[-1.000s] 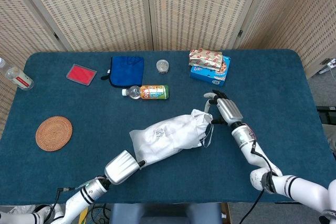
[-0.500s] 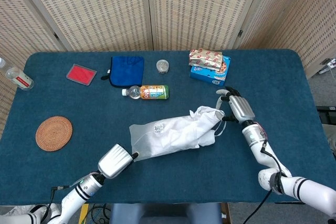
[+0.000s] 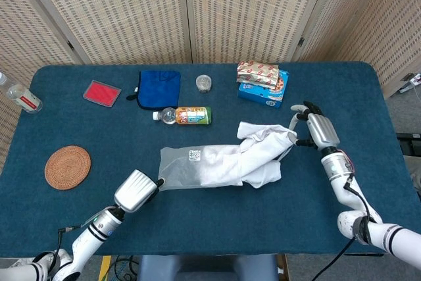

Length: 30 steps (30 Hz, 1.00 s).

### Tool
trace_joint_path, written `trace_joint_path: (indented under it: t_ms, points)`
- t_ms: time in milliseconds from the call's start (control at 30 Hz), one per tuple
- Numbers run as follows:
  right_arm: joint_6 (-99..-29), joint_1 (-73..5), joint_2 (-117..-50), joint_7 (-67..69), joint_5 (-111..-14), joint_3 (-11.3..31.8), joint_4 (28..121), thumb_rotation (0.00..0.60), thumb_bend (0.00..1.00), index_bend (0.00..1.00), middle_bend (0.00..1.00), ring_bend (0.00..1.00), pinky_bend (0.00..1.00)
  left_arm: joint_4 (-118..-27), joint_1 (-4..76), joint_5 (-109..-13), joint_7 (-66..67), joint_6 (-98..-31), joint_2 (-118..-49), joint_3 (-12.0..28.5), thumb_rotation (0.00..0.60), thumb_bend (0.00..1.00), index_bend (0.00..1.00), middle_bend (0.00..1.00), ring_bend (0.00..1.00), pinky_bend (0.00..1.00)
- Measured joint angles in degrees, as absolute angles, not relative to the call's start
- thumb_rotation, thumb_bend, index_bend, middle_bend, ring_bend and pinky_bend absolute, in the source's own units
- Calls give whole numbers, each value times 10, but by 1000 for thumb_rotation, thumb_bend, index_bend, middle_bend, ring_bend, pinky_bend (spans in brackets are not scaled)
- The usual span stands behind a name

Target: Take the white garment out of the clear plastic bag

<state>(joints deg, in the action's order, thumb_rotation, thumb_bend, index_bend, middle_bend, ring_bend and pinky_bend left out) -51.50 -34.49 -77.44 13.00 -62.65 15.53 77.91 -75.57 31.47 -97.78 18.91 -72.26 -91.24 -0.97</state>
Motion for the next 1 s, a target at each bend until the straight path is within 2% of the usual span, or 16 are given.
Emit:
trace_joint_path:
  t_ms: [433,1000]
  points:
    - [-519,-328,-753,140,-617,160,771,600,657,878,208,0,63,-715,308,-932,166,-718,-910,14,600,474,760,1000,1000,1000]
    - [-528,-305,-720,147,-598,173,765,600,658,879,209,0,63,-695,276,-904,158,-734,-891,11,600,474,760,1000,1000,1000]
